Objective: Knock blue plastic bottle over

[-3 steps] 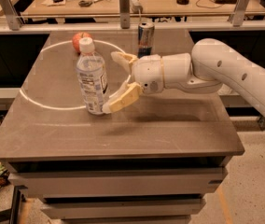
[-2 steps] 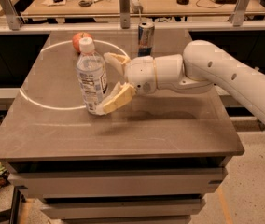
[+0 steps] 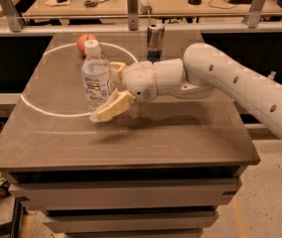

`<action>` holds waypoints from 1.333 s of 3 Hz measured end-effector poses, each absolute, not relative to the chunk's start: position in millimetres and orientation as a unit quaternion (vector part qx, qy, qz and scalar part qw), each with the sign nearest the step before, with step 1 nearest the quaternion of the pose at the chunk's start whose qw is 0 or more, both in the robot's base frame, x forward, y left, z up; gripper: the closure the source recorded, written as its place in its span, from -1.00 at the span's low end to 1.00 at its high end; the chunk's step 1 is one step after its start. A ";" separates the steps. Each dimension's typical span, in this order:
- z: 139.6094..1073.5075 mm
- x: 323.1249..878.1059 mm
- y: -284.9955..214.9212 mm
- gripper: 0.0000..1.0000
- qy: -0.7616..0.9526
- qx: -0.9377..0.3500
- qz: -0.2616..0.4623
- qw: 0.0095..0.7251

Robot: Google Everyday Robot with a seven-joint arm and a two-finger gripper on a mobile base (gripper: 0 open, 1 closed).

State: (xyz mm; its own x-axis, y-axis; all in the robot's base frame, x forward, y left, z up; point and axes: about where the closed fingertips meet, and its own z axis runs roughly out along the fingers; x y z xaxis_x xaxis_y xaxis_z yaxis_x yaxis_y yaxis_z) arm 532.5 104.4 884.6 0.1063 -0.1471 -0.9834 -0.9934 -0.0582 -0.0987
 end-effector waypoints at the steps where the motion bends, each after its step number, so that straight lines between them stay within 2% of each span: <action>1: 885.2 530.6 106.7 -0.24 0.494 -0.577 0.448 0.471; 3: 899.1 532.1 69.5 0.69 0.529 -0.578 0.402 0.475; 4: 923.2 532.9 38.0 1.00 0.563 -0.606 0.336 0.450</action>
Offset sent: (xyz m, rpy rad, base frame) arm 0.0004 -0.0244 0.0048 -0.0378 -0.0108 -0.0543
